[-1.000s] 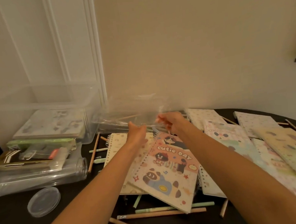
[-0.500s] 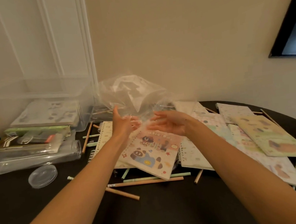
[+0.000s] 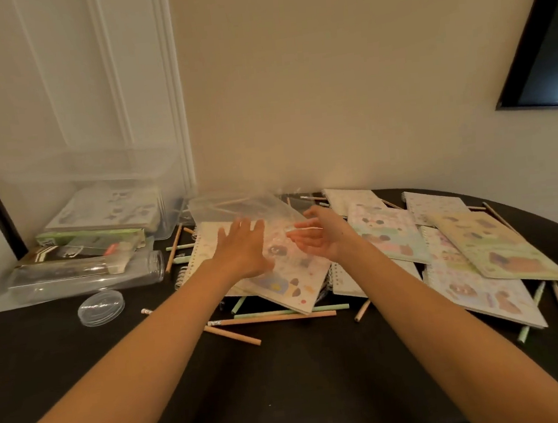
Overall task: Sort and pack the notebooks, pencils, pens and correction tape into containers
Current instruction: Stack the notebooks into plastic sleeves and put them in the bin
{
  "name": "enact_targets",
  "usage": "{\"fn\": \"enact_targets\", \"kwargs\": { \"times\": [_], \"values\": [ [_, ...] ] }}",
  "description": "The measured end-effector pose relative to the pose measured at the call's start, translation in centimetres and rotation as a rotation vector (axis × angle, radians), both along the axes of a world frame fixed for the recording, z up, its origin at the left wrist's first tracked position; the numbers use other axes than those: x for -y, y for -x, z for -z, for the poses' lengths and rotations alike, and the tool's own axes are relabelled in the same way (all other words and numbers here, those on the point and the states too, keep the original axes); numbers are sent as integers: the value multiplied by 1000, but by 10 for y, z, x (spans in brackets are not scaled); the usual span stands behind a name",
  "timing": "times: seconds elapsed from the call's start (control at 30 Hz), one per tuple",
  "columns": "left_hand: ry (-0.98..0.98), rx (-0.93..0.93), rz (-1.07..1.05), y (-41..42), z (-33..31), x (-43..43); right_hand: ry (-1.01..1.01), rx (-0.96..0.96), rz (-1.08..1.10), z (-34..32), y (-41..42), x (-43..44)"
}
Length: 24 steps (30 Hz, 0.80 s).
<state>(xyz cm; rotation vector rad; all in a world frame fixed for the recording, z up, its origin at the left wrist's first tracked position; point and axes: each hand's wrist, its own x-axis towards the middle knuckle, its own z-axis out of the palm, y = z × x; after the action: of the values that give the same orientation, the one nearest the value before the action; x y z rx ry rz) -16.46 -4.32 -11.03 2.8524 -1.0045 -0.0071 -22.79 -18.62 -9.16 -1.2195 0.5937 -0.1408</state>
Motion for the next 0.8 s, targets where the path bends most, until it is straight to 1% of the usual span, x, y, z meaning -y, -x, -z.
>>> {"fn": "enact_targets", "kwargs": {
  "times": [0.07, 0.1, 0.2, 0.23, 0.3, 0.37, 0.43, 0.5, 0.6, 0.7, 0.73, 0.8],
  "values": [
    [-57, 8, 2, 2, 8, 1, 11, 52, 84, -3, 8, 12],
    [-50, 3, 2, 2, 10, 1, 19, 83, 135, -4, 12, 19],
    [97, -57, -39, -4, 12, -4, 72, 116, 335, -3, 20, 41],
    [144, -59, -60, -6, 12, -6, 115, 82, 400, 0, 19, 49],
    [178, -31, -98, -11, 11, -11, 307, -81, 474, 7, 13, 65],
    [144, -3, -120, -14, 11, -12, 542, -246, 415, 17, 4, 76],
    [111, -11, -118, -16, 9, -7, 729, -343, 299, 24, -4, 78],
    [104, -18, -82, -16, 6, 2, 881, -386, 213, 28, -11, 75],
    [68, -17, 11, -11, 4, 18, 1089, -396, 149, 30, -19, 72],
    [9, -6, 11, -14, 9, 29, 1315, -481, 25, 35, -28, 76],
    [-7, -15, -8, -15, 13, 29, 1351, -503, -22, 35, -29, 77],
    [-21, -44, -38, -18, 22, 30, 1336, -546, -110, 31, -31, 77]
  ]
}}
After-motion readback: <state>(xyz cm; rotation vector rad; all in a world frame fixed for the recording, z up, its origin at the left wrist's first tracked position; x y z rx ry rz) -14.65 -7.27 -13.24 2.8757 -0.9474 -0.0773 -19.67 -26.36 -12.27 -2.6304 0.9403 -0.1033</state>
